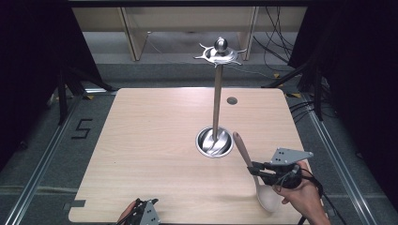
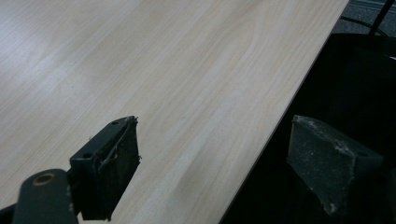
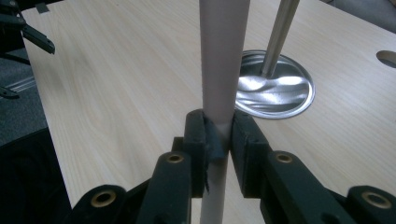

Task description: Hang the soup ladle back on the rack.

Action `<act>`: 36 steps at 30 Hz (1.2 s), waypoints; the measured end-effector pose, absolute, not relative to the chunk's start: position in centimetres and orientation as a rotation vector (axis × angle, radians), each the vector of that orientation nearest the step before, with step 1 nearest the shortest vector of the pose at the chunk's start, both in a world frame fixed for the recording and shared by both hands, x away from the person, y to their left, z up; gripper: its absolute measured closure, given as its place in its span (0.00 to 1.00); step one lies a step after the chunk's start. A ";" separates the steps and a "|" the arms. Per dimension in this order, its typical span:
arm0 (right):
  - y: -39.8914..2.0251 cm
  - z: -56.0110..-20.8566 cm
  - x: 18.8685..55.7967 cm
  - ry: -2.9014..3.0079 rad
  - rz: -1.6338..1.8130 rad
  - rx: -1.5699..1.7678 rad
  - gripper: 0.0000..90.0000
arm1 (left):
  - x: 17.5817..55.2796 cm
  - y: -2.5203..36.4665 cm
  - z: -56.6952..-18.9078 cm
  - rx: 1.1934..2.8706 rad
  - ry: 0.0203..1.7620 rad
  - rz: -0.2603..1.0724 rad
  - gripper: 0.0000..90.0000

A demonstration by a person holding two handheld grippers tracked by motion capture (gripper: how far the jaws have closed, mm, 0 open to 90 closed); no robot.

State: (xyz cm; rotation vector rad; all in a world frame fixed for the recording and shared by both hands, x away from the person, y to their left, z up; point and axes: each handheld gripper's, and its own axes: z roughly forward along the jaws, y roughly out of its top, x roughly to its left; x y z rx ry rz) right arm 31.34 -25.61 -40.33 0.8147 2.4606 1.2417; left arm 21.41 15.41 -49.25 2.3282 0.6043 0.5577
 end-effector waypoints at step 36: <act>-25.2 -37.5 32.5 2.256 1.477 0.756 0.86 | 21.2 15.3 -49.3 2.325 0.599 0.555 0.17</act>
